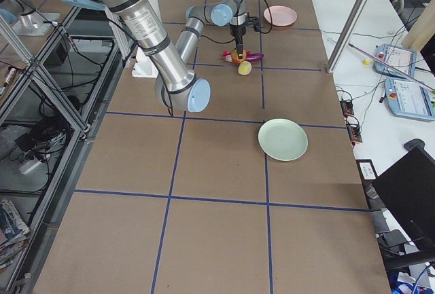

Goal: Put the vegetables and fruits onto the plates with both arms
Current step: 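Carry the mango with the right gripper onto the pale green plate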

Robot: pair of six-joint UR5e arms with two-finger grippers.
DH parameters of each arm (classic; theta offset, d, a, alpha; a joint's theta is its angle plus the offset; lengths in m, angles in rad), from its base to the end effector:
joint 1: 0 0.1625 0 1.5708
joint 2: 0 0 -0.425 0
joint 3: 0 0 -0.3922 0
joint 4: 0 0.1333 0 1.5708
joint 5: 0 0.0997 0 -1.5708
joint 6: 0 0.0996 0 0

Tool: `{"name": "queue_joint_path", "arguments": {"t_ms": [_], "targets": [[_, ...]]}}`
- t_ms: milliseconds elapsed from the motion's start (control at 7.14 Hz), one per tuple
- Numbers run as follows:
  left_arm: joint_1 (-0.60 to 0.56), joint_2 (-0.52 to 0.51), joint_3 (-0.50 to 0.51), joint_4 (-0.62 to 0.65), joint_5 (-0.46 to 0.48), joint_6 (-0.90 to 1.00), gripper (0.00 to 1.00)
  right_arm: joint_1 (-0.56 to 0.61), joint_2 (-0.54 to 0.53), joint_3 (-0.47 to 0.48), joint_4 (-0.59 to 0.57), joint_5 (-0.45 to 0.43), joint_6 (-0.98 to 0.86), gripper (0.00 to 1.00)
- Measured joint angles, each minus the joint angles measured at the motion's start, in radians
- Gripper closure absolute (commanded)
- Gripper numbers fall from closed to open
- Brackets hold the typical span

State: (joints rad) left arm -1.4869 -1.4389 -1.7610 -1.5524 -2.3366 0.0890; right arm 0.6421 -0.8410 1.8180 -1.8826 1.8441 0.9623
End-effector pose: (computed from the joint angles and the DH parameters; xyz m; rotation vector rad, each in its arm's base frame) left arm -0.0273 -0.4420 0.6287 0.0399 0.7667 0.1796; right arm -0.4492 -0.4688 0.1681 0.1735 -0.6898 -0.0587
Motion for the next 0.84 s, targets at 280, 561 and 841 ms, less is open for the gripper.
{"name": "queue_joint_path", "arguments": {"t_ms": [280, 561, 841], "targets": [[0.0, 0.0, 0.0, 0.001, 0.0, 0.0, 0.0, 0.205, -0.117, -0.011, 0.066, 0.15, -0.29, 0.98], [0.0, 0.0, 0.0, 0.001, -0.001, 0.0, 0.0, 0.38, -0.236, -0.101, 0.191, 0.286, -0.554, 0.97], [0.0, -0.001, 0.0, 0.002, 0.0, 0.0, 0.0, 0.467, -0.334, -0.264, 0.424, 0.378, -0.684, 0.94]]}}
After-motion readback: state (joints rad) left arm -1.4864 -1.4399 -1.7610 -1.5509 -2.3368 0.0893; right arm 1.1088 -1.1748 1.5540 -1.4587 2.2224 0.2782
